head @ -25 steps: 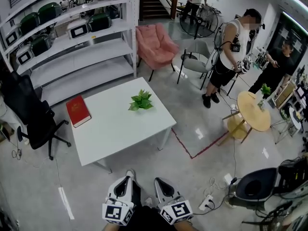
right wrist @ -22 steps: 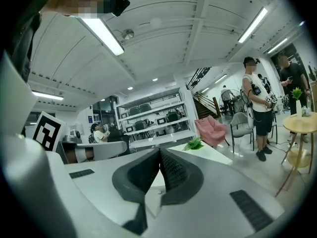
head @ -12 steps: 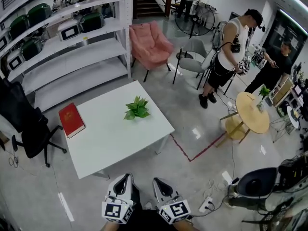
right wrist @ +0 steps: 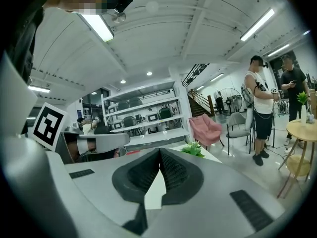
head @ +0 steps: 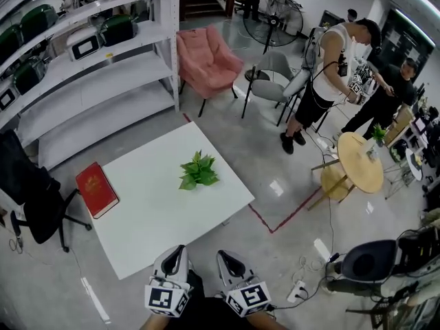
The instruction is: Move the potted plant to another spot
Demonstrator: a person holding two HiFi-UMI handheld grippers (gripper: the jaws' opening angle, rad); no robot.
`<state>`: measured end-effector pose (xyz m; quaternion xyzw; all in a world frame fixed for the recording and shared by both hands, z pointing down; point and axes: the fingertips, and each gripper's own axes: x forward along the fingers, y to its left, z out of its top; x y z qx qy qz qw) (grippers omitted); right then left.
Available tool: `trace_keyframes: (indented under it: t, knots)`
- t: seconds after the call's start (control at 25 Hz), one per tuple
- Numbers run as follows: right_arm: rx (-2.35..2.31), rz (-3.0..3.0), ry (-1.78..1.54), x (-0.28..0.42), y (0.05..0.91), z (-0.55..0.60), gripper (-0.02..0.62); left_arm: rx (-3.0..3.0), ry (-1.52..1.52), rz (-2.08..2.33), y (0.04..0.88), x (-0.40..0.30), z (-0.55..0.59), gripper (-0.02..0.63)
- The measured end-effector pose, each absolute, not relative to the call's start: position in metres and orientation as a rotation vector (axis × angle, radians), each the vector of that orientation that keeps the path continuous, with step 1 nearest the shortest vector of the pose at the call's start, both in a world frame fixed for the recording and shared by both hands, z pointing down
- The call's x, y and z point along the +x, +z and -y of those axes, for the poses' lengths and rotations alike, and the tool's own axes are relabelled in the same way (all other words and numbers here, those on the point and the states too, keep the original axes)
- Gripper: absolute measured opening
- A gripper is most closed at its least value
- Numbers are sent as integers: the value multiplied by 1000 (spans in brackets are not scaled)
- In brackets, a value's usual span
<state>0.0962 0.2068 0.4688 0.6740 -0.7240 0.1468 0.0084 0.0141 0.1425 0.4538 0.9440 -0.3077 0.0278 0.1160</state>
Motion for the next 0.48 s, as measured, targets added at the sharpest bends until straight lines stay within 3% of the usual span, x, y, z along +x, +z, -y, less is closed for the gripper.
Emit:
trace_keyframes:
  t: [0.48]
  knots:
    - [2164,2158,468,90,474,-98,12,2771,97,779,459,10,-32,20]
